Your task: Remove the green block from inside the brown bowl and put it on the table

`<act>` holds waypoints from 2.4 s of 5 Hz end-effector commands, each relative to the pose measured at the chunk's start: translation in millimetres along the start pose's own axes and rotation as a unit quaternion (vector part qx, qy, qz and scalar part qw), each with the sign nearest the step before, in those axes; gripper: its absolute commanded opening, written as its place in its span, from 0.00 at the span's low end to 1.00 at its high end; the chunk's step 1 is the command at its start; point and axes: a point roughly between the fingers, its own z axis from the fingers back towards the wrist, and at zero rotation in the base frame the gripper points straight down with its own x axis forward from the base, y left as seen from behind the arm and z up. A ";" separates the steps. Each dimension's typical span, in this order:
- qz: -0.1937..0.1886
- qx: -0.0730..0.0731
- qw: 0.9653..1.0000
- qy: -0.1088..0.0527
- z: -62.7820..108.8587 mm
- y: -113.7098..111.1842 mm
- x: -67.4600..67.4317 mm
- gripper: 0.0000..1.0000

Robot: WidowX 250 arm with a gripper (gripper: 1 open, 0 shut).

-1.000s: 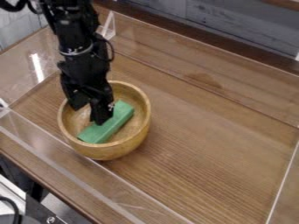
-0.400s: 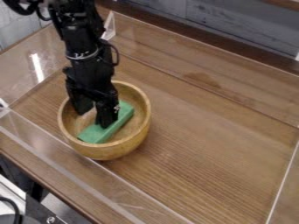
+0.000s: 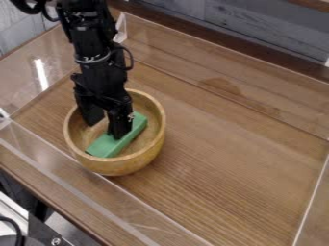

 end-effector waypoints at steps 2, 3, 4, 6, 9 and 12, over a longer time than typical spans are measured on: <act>0.002 0.000 1.000 -0.010 7.7 1.4 11.2 1.00; 0.006 -0.005 1.000 -0.006 7.3 0.9 12.2 1.00; 0.010 -0.010 1.000 -0.003 6.8 0.4 13.1 1.00; 0.016 -0.017 1.000 0.003 6.2 -0.4 14.6 1.00; 0.023 -0.028 0.999 0.009 1.2 -1.8 17.4 1.00; 0.029 -0.046 0.998 0.022 -10.4 -11.4 17.3 0.00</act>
